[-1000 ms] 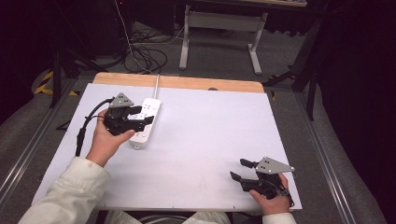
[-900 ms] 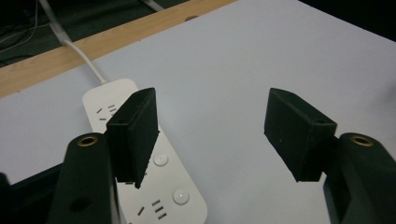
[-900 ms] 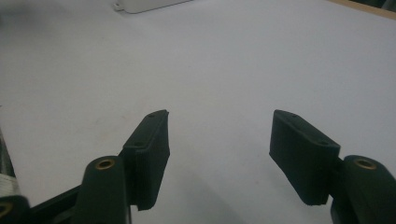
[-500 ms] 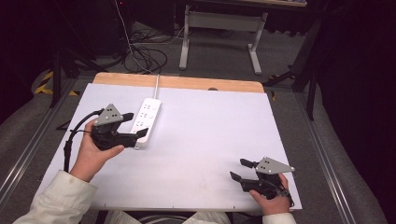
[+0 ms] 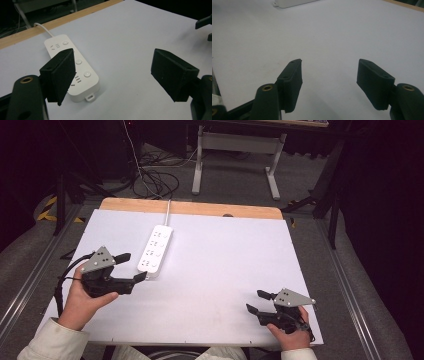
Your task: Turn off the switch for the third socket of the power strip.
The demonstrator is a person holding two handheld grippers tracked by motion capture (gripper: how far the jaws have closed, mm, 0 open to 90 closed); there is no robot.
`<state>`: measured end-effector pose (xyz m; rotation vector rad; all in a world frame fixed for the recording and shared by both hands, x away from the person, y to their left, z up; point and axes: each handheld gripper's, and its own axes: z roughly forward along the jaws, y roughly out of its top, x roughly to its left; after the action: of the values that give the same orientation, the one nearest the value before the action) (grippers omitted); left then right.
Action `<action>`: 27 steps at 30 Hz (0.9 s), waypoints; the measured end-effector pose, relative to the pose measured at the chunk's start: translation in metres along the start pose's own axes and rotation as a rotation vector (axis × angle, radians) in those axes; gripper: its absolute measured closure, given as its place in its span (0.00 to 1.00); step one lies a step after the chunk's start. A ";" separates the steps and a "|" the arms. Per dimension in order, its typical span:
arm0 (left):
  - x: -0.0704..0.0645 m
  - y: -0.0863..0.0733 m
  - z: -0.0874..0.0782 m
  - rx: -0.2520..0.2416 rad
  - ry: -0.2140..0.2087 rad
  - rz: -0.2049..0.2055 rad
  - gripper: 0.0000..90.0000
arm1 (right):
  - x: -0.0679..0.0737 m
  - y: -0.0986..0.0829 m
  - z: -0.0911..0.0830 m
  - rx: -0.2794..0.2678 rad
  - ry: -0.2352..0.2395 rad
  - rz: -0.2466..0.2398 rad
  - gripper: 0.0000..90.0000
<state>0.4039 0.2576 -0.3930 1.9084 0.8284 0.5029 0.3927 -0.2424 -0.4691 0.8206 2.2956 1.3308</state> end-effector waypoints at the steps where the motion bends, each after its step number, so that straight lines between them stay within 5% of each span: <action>1: 0.001 -0.003 -0.002 0.001 -0.002 -0.006 0.22 | 0.000 0.000 0.000 0.000 0.000 0.000 0.42; 18: 0.010 -0.077 -0.022 -0.053 0.018 -0.021 0.18 | 0.001 0.000 -0.001 -0.005 0.004 -0.003 0.42; 22: 0.011 -0.096 -0.023 -0.028 0.027 0.018 0.17 | 0.000 0.000 -0.001 -0.008 0.006 -0.001 0.42; 27: 0.009 -0.100 -0.022 -0.021 -0.007 -0.082 0.18 | 0.000 0.000 -0.001 -0.004 0.003 0.000 0.42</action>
<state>0.3625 0.3079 -0.4721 1.8480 0.8902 0.4527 0.3923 -0.2428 -0.4688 0.8173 2.2951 1.3369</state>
